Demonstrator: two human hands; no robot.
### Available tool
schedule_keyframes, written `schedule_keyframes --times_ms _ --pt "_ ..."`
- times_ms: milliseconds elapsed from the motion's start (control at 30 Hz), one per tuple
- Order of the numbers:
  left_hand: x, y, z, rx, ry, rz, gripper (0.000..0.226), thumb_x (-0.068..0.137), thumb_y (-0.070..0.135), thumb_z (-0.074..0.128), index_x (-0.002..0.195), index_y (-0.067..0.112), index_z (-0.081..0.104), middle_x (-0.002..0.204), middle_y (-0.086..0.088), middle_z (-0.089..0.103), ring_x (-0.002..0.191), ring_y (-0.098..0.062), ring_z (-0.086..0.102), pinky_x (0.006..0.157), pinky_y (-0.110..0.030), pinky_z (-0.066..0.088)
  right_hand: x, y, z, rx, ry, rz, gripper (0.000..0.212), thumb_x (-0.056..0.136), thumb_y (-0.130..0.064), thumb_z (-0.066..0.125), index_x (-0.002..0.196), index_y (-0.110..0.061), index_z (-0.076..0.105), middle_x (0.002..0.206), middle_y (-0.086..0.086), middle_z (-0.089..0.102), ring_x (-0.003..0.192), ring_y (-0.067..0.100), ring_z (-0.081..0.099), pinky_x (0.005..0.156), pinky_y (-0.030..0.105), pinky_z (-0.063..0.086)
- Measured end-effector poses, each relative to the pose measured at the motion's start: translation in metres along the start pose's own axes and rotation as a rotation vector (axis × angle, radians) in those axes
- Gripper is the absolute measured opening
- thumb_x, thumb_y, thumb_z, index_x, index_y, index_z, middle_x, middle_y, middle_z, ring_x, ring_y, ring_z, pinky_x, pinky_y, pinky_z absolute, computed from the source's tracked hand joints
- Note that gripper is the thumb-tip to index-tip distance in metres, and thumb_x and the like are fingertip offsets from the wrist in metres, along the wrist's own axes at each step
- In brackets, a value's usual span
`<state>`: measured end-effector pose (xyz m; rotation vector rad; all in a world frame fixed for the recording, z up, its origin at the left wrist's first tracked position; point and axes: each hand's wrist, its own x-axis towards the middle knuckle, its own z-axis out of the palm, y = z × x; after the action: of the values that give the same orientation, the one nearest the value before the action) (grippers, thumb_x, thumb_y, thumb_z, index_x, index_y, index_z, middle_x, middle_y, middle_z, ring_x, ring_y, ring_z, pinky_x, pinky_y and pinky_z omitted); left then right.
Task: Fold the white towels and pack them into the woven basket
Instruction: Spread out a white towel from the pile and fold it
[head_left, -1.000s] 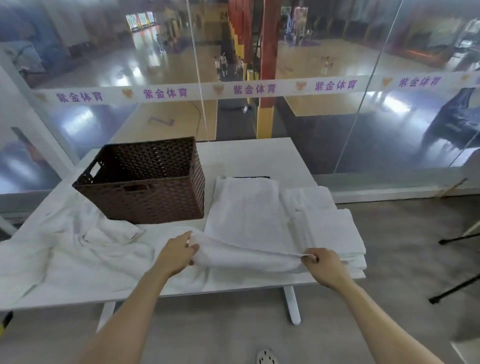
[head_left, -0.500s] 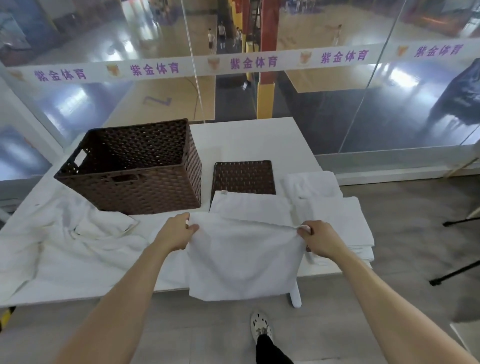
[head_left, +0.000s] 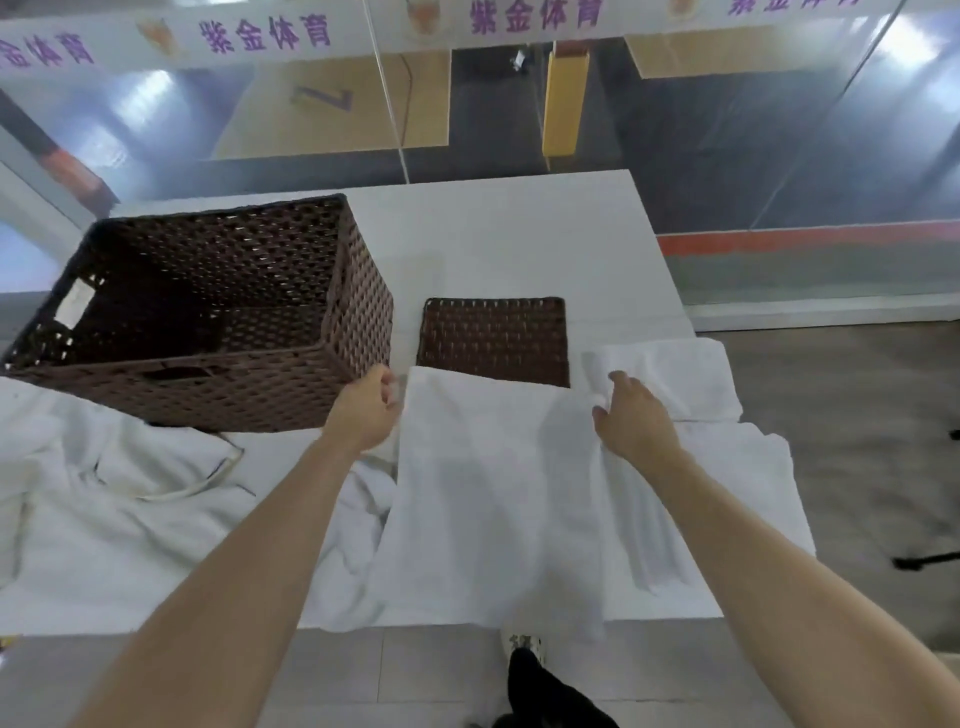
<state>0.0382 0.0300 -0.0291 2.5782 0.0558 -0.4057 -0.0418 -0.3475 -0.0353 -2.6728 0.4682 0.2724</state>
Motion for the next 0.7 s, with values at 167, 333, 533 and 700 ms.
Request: schedule_keyframes --times_ms 167,333,533,700 --pt "-0.038 -0.068 0.04 0.541 -0.328 0.002 0.11 0.054 0.07 0.077 0.153 0.034 0.047 0.158 0.002 0.048 0.152 -0.026 0.036 0.126 -0.048 0.025 -0.021 -0.026 0.072 -0.145 -0.089 -0.274 0.05 0.102 -0.033 0.061 0.147 -0.012 0.052 0.146 0.007 0.056 0.139 0.029 0.048 0.108 0.047 0.049" --pt "-0.069 -0.12 0.062 0.776 -0.402 0.017 0.117 0.055 0.068 0.08 0.159 0.043 0.035 0.164 0.003 0.037 0.154 -0.026 0.029 0.126 -0.055 0.004 -0.049 -0.046 0.136 -0.207 -0.339 -0.395 0.059 0.101 -0.045 0.063 0.152 -0.019 0.052 0.158 0.004 0.049 0.148 0.027 0.041 0.114 0.045 0.045" --pt "-0.076 -0.196 0.042 0.705 -0.143 0.057 0.045 0.062 0.002 0.081 0.093 0.034 0.074 0.093 0.008 0.065 0.097 -0.026 0.059 0.084 -0.039 0.042 -0.055 -0.06 0.154 -0.219 -0.354 -0.27 0.056 0.1 -0.047 0.061 0.15 -0.022 0.056 0.161 0.001 0.044 0.147 0.026 0.041 0.111 0.043 0.05" --pt "-0.046 -0.231 0.001 0.556 0.032 0.166 0.047 0.048 -0.017 0.077 0.08 0.017 0.068 0.07 0.007 0.046 0.075 -0.033 0.054 0.066 -0.035 0.031 -0.058 -0.076 0.151 -0.226 -0.353 -0.169 0.061 0.097 -0.051 0.063 0.15 -0.023 0.055 0.155 -0.002 0.047 0.146 0.025 0.043 0.112 0.042 0.05"
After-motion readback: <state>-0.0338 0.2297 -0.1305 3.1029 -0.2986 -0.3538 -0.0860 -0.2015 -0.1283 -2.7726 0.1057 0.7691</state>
